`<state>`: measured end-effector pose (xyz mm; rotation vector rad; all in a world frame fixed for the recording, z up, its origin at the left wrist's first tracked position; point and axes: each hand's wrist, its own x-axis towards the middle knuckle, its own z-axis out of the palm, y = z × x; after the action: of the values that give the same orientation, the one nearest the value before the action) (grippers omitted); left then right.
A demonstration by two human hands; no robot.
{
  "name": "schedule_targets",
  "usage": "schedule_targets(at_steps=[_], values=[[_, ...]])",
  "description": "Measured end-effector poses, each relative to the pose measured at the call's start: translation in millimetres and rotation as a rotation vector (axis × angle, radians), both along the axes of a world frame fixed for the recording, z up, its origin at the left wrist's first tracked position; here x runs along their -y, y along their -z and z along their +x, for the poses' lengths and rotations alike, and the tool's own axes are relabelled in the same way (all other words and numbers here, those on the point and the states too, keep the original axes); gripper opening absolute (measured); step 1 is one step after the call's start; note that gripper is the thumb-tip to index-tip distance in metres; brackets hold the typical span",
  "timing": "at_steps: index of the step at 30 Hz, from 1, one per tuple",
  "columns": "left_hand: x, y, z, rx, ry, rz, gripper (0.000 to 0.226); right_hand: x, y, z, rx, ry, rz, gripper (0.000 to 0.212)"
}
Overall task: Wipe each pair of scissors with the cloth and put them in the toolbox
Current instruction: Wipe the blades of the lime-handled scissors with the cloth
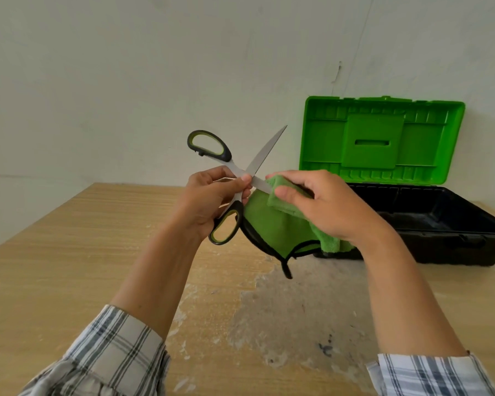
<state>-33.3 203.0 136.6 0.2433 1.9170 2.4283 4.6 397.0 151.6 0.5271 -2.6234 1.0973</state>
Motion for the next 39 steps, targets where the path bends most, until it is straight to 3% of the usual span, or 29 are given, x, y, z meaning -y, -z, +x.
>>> schedule_targets(at_steps=[4, 8, 18, 24, 31, 39], values=[[2, 0, 0, -0.014, -0.005, -0.005, 0.018, 4, 6, -7, -0.091, 0.093, 0.011, 0.028], [-1, -1, 1, -0.021, -0.006, -0.04, 0.007, -7, 6, -8, -0.07, 0.107, -0.029, 0.027], [22, -7, -2, -0.004, -0.069, -0.01, 0.006, -55, 1, -1, -0.02, 0.166, -0.16, 0.01], [28, -8, -3, 0.001, -0.024, -0.008, 0.009, -72, -4, 5, -0.039, 0.208, -0.276, 0.013], [9, -6, 1, -0.036, 0.048, -0.084, 0.007, -17, -8, -1, -0.145, 0.209, -0.235, 0.048], [4, -6, 3, -0.04, 0.025, -0.082, 0.007, 8, 1, -5, -0.149, 0.182, -0.169, 0.034]])
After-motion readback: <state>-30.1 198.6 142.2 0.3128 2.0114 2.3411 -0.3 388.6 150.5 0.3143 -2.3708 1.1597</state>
